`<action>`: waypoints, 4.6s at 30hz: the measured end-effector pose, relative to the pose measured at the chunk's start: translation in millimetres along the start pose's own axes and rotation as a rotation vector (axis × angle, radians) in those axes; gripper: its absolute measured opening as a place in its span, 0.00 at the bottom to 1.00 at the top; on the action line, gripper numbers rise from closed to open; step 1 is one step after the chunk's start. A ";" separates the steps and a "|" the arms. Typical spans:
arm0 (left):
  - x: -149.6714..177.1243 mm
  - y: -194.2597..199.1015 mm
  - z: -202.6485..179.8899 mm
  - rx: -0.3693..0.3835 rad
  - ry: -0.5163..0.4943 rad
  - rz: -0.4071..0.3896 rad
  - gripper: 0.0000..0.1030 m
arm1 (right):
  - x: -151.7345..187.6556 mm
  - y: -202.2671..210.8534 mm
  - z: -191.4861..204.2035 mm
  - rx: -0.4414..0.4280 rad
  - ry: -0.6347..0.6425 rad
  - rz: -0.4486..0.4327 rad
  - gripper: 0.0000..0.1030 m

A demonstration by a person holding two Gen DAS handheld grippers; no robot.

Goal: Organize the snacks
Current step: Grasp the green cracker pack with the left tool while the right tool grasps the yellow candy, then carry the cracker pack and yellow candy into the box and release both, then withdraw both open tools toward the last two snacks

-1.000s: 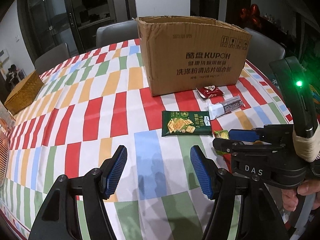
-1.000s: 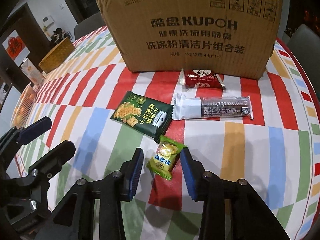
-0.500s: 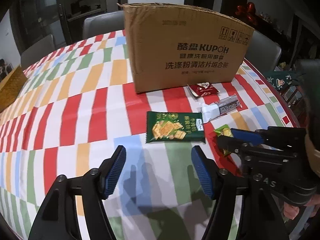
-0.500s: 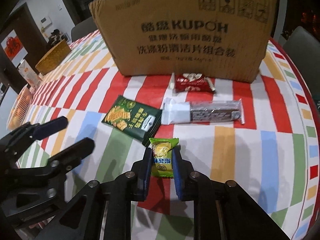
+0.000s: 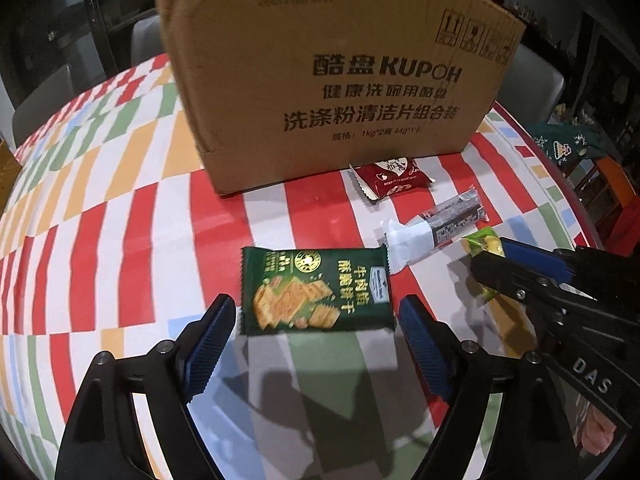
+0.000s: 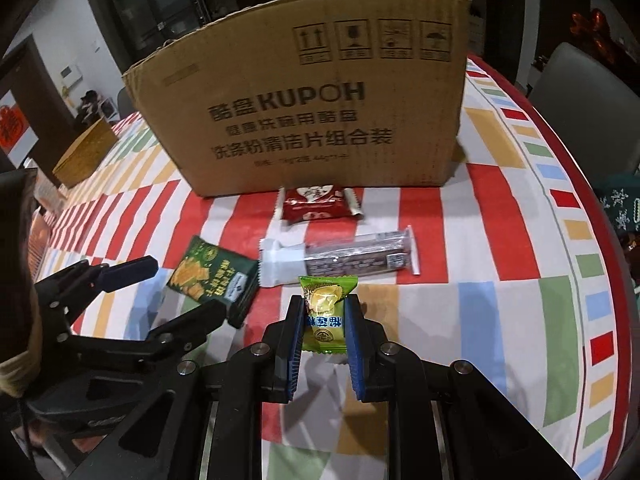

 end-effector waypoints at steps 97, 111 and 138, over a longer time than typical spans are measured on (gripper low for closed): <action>-189.9 120.1 33.7 -0.097 0.076 -0.349 0.68 | -196.1 90.1 13.4 -0.019 0.177 -0.275 0.21; -151.4 140.4 20.8 -0.175 0.020 -0.400 0.85 | -170.3 97.7 1.8 0.018 0.164 -0.274 0.43; -16.9 81.9 -11.2 -0.147 0.065 -0.181 0.86 | -51.8 43.5 7.9 0.044 0.431 0.017 0.43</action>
Point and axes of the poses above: each gripper's, at about its wrist camera, not at the fingertips, and y roughly against the way its jaws point, z to its left, x to its underside, the point moved 3 cm from there along -y, roughly the way its jaws point, and after that the axes turned 10 degrees about -x, right-handed, at the moved point
